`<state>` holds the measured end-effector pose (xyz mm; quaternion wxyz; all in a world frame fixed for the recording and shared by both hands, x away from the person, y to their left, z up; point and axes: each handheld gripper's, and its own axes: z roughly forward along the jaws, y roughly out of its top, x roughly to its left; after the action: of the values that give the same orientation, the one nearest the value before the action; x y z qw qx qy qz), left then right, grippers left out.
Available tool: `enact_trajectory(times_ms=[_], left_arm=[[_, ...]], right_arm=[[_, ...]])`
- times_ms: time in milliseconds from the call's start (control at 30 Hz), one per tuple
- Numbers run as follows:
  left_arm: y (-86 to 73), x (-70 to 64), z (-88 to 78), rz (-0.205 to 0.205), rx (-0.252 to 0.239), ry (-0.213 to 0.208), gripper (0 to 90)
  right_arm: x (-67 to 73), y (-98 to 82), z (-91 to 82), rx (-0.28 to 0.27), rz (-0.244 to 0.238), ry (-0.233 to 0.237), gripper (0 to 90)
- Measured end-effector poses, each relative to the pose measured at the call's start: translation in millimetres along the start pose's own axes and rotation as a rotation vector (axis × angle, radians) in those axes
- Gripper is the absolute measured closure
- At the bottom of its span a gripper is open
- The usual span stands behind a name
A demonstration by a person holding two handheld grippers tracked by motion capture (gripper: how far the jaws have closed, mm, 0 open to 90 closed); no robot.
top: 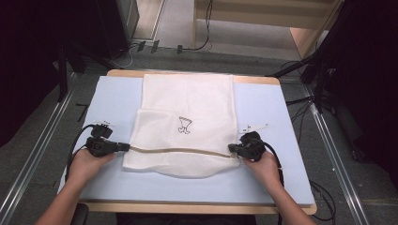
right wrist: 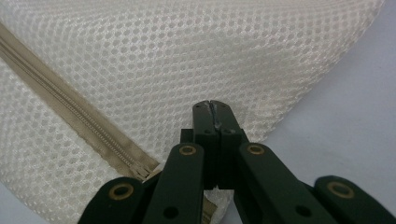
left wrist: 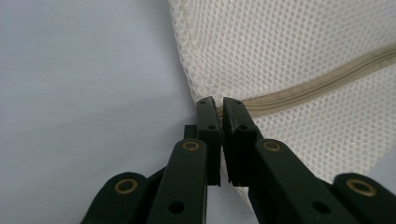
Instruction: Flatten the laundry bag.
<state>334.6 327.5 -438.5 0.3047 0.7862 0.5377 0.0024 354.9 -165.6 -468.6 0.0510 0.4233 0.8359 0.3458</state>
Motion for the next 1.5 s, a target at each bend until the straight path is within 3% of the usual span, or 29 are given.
enact_trajectory(times_ms=[67, 233, 267, 400, 567, 633, 667, 700, 733, 800, 900, 1000, 1133, 1233, 1333, 1500], left_arm=[[-2.0, 3.6, -5.6, -0.018, -0.025, 0.002, 87.8], [-2.4, 9.9, -5.1, -0.046, -0.032, 0.000, 87.6], [-2.5, 8.3, -5.0, -0.034, -0.030, 0.003, 87.5], [-3.5, 8.5, -6.1, -0.032, -0.040, -0.004, 87.3], [-3.8, 7.6, -2.8, -0.029, -0.031, 0.001, 86.9], [-3.7, 7.5, -2.4, -0.029, -0.031, 0.003, 86.9], [-3.4, 7.5, -2.1, -0.028, -0.030, 0.002, 86.9], [-3.0, 7.6, -1.9, -0.025, -0.025, 0.005, 86.9], [-1.6, 7.3, -0.8, -0.027, -0.030, 0.005, 87.0], [1.1, 7.0, -0.6, -0.021, -0.039, 0.016, 87.1], [5.0, 7.5, -1.2, -0.028, -0.065, 0.023, 87.3], [13.9, 12.5, -1.2, -0.030, -0.099, 0.039, 87.2], [15.3, 17.8, 3.2, -0.034, -0.080, 0.044, 87.1], [13.4, 20.6, 1.4, -0.034, -0.089, 0.044, 86.9], [14.7, 27.8, -1.4, -0.060, -0.108, 0.039, 86.8], [12.4, 31.4, -3.7, -0.061, -0.102, 0.048, 86.7]], right_arm=[[0.5, 1.7, 1.7, -0.003, 0.001, 0.000, 90.0], [0.4, 7.6, 5.5, -0.017, -0.001, -0.011, 87.4], [1.5, 9.7, 1.6, -0.036, -0.003, -0.015, 81.5], [2.2, 7.0, -9.1, -0.071, -0.019, -0.046, 74.4], [-6.1, 0.8, -7.3, -0.064, 0.022, -0.097, 53.4], [-8.2, 0.4, -4.2, -0.049, 0.040, -0.097, 54.0], [-9.9, 0.3, -1.0, -0.051, 0.061, -0.086, 65.7], [-9.9, 0.3, -1.0, -0.051, 0.061, -0.086, 65.7], [-9.1, 2.6, 1.3, -0.043, 0.048, -0.097, 79.0], [-8.3, 6.1, 3.7, -0.032, 0.055, -0.081, 87.5], [-9.5, 11.8, 4.5, -0.027, 0.038, -0.082, 88.6], [-19.9, 26.6, 9.2, -0.052, 0.060, -0.098, 88.6], [-28.7, 35.5, 18.1, -0.054, 0.077, -0.089, 88.0], [-28.4, 34.5, 19.7, -0.046, 0.065, -0.093, 87.4], [-28.6, 36.7, 24.9, -0.060, 0.065, -0.091, 87.2], [-26.7, 47.0, 33.9, -0.068, 0.060, -0.098, 87.0]])
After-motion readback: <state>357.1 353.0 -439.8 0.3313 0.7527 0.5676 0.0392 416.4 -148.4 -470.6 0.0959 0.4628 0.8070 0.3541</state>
